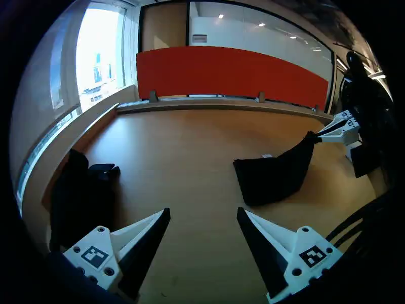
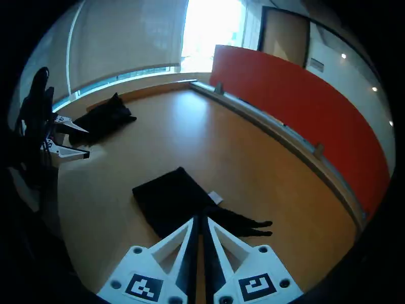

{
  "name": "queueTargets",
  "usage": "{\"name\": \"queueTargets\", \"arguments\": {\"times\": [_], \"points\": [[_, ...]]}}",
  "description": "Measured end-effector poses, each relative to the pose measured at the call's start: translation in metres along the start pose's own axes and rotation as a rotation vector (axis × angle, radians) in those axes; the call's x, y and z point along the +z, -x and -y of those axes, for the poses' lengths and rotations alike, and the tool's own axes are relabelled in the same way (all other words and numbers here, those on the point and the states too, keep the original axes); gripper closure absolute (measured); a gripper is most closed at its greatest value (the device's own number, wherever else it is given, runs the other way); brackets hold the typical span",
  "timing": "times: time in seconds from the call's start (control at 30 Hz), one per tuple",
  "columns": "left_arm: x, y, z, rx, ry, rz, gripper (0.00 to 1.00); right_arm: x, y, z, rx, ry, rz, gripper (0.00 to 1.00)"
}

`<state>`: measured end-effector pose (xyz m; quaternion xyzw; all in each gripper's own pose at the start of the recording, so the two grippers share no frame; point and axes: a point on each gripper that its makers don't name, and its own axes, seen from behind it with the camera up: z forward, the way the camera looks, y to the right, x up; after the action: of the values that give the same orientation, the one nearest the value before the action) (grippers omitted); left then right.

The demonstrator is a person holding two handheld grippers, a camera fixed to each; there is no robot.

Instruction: Fold towel

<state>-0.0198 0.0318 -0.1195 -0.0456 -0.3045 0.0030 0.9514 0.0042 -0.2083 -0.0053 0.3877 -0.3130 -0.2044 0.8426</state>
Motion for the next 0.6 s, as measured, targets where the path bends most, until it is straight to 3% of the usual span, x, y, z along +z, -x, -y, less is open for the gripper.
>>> {"name": "queueTargets", "arguments": {"times": [0.3,0.6], "points": [[-0.011,0.002,0.007,-0.028,-0.022,-0.001,0.02,0.031,-0.019,0.03,-0.091,-0.084,0.03,0.95],[-0.028,0.01,0.018,-0.083,-0.054,-0.004,0.02,0.07,-0.023,0.076,-0.164,-0.186,0.078,0.95]]}}
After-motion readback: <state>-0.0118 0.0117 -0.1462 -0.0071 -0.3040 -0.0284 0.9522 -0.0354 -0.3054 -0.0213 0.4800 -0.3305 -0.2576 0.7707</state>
